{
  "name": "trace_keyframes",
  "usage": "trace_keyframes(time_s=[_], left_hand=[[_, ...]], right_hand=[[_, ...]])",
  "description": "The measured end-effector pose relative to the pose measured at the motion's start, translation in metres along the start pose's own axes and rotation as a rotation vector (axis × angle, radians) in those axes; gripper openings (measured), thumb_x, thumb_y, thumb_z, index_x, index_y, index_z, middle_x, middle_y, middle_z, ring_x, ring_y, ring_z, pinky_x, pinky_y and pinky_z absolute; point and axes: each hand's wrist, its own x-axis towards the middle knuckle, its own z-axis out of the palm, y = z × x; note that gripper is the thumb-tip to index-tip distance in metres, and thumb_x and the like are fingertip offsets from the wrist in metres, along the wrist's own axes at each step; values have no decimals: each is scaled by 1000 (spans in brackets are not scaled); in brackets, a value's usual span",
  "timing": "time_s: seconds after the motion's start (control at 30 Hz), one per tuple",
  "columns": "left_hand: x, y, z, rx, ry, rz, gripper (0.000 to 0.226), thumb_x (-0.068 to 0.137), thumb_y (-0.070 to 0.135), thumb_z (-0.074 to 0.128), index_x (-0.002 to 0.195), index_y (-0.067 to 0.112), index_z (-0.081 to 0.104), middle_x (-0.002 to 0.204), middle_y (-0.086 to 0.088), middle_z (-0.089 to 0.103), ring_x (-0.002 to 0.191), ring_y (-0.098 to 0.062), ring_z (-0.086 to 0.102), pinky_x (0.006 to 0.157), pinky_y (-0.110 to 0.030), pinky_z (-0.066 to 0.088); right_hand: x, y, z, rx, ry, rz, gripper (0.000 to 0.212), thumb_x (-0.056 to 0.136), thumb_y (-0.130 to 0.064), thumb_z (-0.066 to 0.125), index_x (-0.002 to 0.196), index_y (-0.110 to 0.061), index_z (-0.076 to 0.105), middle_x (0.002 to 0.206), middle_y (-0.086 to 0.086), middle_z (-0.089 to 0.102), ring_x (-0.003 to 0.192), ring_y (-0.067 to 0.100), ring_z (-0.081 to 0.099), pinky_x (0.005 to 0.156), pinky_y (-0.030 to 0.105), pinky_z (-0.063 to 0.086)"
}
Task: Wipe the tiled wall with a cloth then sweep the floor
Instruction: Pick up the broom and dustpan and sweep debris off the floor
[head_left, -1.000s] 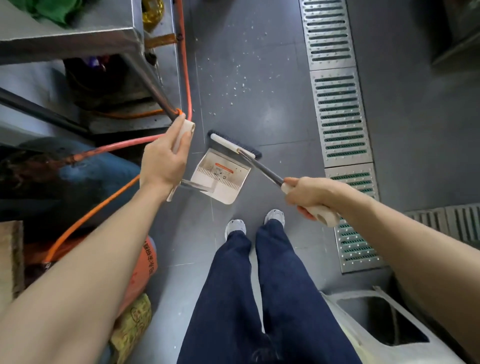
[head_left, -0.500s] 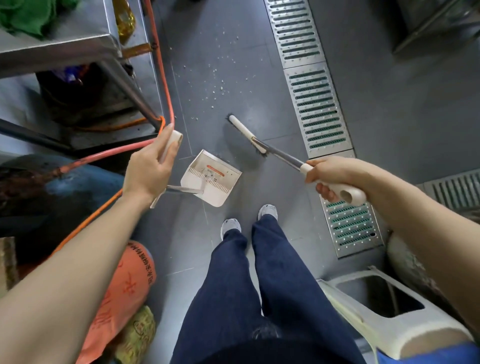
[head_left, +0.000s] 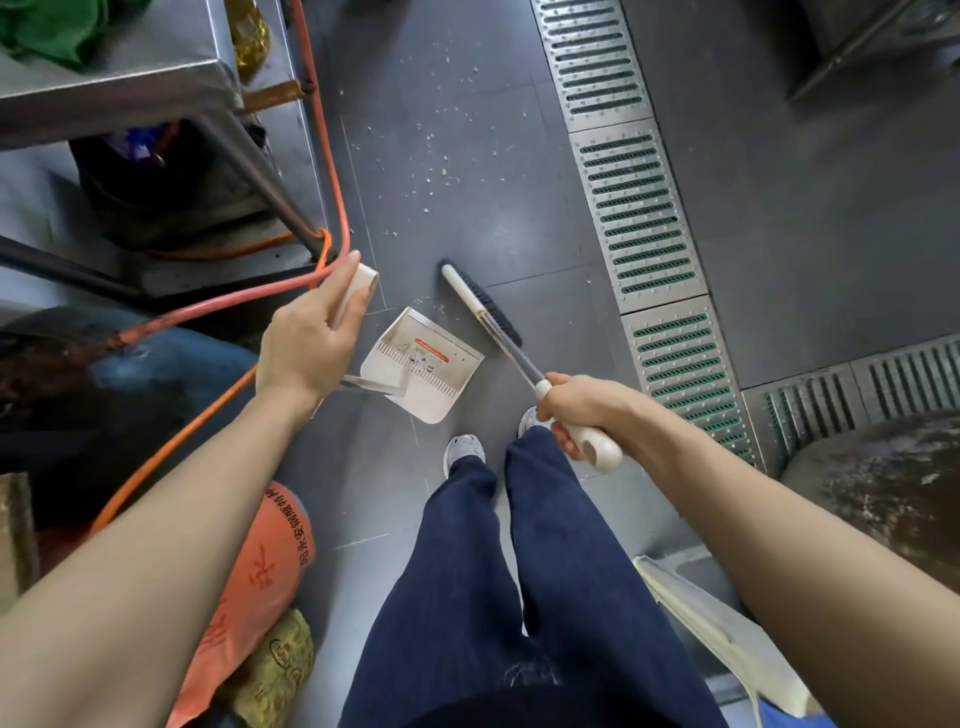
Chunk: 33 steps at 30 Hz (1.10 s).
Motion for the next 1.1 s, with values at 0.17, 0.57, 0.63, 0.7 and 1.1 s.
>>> trace_keyframes(time_s=[0.17, 0.57, 0.63, 0.7, 1.1], left_hand=[[-6, -1, -1, 44, 1, 25, 41, 95, 46, 44, 134, 34, 47, 114, -9, 67, 106, -28, 60, 86, -41, 45], [-27, 5, -4, -49, -57, 45, 41, 95, 35, 48, 135, 23, 48, 119, -10, 65, 109, -22, 59, 90, -22, 38], [-25, 14, 0, -13, -52, 64, 41, 95, 35, 48, 135, 25, 49, 118, -9, 65, 107, -23, 60, 88, -23, 40], [-23, 23, 5, 19, -59, 90, 40, 95, 35, 48, 134, 26, 49, 117, -9, 66, 106, -24, 61, 86, -25, 42], [-50, 38, 27, 80, 26, 32, 40, 95, 38, 48, 134, 31, 49, 108, -14, 68, 99, -29, 61, 83, -36, 44]], right_hand=[[-19, -11, 4, 178, -35, 32, 43, 88, -6, 42, 131, -10, 45, 47, 4, 41, 34, 12, 37, 36, 16, 34], [-23, -17, -49, 308, 185, -8, 12, 90, -1, 40, 86, -9, 47, 56, 6, 40, 23, 8, 36, 31, 13, 33], [-16, -8, -68, 269, 254, 5, 15, 91, -1, 40, 78, -8, 45, 55, 6, 41, 22, 9, 36, 32, 13, 34], [-7, 3, -87, 185, 317, 3, 21, 88, 0, 40, 70, -6, 45, 52, 8, 42, 25, 13, 39, 36, 15, 35], [13, 51, -75, 140, 150, -11, 24, 85, 7, 37, 66, -7, 40, 39, 8, 42, 23, 13, 39, 32, 13, 34]])
